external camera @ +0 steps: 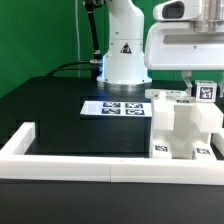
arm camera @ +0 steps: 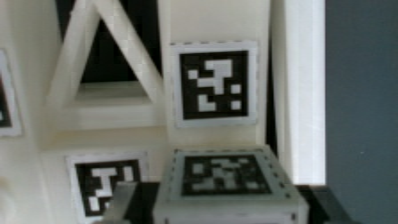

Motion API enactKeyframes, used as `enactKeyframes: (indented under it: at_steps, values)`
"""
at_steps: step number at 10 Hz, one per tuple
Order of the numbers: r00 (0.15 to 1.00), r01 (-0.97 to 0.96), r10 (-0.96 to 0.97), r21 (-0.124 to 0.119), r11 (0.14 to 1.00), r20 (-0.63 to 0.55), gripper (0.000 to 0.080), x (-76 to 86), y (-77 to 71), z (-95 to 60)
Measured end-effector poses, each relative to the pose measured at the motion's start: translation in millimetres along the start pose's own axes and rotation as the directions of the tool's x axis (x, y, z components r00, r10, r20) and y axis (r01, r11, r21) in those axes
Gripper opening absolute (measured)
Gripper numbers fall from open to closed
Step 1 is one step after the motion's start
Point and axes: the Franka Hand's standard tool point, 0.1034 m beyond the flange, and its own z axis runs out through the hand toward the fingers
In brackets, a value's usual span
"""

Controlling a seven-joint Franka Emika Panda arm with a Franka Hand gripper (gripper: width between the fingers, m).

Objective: Assemble chair

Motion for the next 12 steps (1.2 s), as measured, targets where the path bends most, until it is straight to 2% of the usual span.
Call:
enactKeyframes:
  at_steps: [2,5,9,12]
  values:
    - [0.973,-0.231,0.231,0.002,0.973,0.000,0.0268,0.2,-0.3,0.3]
    - [0.865,-0.502,0.502,0.012,0.865,0.000,0.0269,0.8,-1.7,0.5]
    - [0.713,-0.701,0.701,0.015,0.713,0.001,0.0271,1.1,-4.2,0.7]
    - [0.543,-0.839,0.839,0.019,0.543,0.012,0.0271,0.9,-5.4,1.0]
